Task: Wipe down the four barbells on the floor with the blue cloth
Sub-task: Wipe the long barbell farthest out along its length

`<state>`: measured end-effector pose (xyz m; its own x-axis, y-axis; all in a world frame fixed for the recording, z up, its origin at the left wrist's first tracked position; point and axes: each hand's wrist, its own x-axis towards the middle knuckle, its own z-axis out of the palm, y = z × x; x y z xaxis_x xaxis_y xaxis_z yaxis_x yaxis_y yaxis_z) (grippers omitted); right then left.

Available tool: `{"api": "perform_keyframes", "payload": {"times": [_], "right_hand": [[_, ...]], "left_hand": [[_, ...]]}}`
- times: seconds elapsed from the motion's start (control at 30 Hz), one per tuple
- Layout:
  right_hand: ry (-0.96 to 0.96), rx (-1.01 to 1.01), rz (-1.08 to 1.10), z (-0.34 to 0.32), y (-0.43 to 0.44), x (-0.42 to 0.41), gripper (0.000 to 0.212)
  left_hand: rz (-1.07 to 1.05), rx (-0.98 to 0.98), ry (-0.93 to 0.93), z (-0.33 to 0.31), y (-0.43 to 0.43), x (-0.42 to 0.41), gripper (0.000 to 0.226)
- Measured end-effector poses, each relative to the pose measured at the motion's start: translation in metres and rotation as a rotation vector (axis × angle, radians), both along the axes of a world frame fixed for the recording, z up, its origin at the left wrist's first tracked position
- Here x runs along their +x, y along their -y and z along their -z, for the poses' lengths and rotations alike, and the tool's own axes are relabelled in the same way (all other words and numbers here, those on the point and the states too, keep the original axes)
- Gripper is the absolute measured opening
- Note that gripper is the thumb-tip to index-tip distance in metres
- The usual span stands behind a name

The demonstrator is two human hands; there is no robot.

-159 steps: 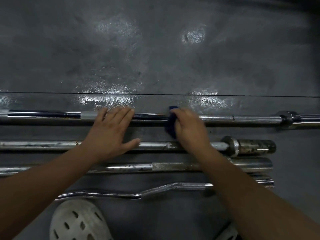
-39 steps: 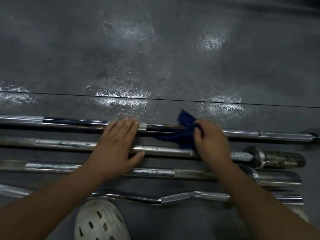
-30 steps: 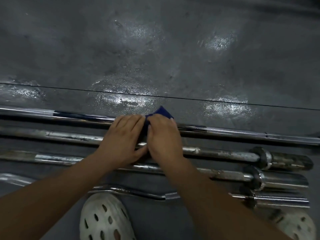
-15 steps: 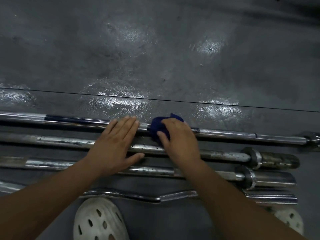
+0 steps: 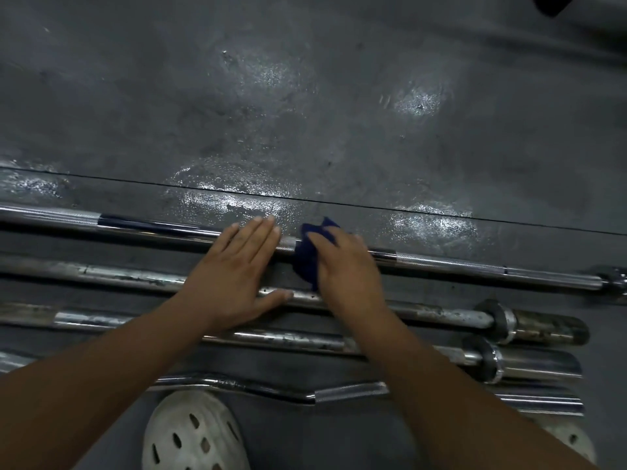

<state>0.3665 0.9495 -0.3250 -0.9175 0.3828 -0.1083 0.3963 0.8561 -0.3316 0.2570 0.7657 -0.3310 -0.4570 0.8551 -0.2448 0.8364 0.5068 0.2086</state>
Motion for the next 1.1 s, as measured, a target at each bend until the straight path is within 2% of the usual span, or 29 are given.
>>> {"api": "perform_keyframes", "payload": {"times": [0.13,0.23,0.3,0.37,0.43,0.53,0.63,0.67,0.73,0.83,0.9,0.97,1.03,1.1], "right_hand": [[-0.011,0.100,0.214,0.000,-0.080,0.062,0.046],[0.000,0.099,0.385,0.003,-0.073,0.040,0.037],[-0.046,0.084,0.261,0.003,-0.031,-0.001,0.031],[-0.067,0.061,0.039,0.005,-0.002,-0.020,0.036],[-0.067,0.070,-0.026,0.008,-0.016,-0.010,0.041],[-0.047,0.159,0.169,0.013,-0.062,0.027,0.040],[-0.029,0.136,0.376,0.011,-0.045,0.010,0.043],[-0.029,0.108,0.357,0.005,-0.027,-0.005,0.048],[0.011,0.022,0.143,-0.004,0.007,-0.030,0.058],[0.065,0.014,-0.070,-0.010,-0.010,-0.037,0.064],[0.036,0.106,0.006,-0.004,-0.046,-0.013,0.066],[0.061,0.182,0.174,0.002,-0.087,0.019,0.066],[0.095,0.181,0.344,0.000,-0.101,0.030,0.065],[0.044,0.133,0.339,-0.002,-0.079,0.004,0.059]], "left_hand": [[-0.010,0.008,-0.017,0.002,-0.010,-0.012,0.102],[-0.007,-0.006,-0.024,0.002,-0.022,-0.026,0.104],[-0.023,-0.002,-0.040,0.000,-0.026,-0.031,0.103],[-0.040,0.027,-0.053,-0.001,-0.024,-0.028,0.099],[-0.032,0.033,-0.052,0.002,-0.019,-0.021,0.098],[-0.014,0.012,-0.051,0.005,-0.014,-0.019,0.101],[-0.013,-0.002,-0.048,0.006,-0.019,-0.022,0.103],[-0.023,-0.008,-0.043,0.006,-0.021,-0.023,0.103],[-0.039,-0.004,-0.050,0.006,-0.025,-0.028,0.102],[-0.021,-0.001,-0.047,0.004,-0.029,-0.038,0.102],[-0.023,0.007,-0.047,0.002,-0.034,-0.045,0.103],[-0.031,-0.009,-0.040,0.001,-0.039,-0.052,0.105],[-0.048,-0.024,-0.036,0.001,-0.044,-0.055,0.106],[-0.063,-0.042,-0.037,0.002,-0.050,-0.056,0.106]]}}
